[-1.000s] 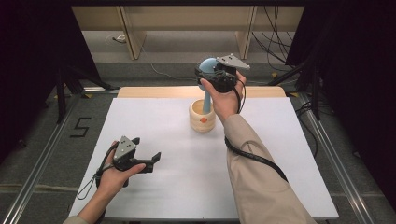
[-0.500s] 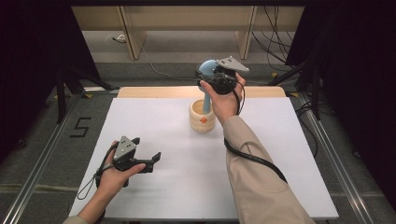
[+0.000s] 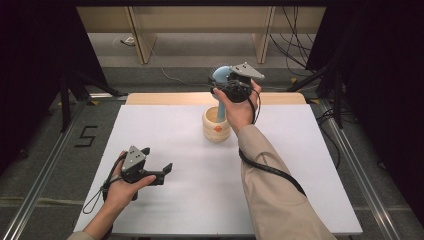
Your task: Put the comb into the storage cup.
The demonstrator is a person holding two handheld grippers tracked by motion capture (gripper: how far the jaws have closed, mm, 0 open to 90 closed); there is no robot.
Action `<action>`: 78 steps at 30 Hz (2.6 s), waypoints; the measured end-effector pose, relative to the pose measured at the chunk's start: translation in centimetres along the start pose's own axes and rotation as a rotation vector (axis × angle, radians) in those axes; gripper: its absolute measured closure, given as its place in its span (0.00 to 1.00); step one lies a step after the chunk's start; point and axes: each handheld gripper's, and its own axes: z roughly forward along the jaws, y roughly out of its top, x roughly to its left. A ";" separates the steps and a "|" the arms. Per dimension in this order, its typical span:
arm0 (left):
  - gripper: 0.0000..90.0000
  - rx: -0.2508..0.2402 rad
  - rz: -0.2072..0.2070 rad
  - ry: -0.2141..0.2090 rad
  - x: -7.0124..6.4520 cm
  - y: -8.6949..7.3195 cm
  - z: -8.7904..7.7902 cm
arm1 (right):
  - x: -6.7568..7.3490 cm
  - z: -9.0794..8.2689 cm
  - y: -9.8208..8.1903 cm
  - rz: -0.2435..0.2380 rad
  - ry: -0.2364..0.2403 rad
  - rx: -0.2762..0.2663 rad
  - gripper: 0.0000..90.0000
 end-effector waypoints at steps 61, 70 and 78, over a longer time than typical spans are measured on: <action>0.01 0.014 0.004 -0.009 -0.2 -0.3 0.3 | 0.1 1.9 -3.9 -0.026 0.008 0.039 0.24; 0.01 0.014 0.004 -0.010 -0.2 -0.3 0.3 | -0.2 1.9 -4.9 -0.011 0.002 0.048 0.24; 0.02 0.014 0.004 -0.011 -0.2 -0.3 0.3 | 0.0 1.9 -5.3 -0.012 0.007 0.048 0.24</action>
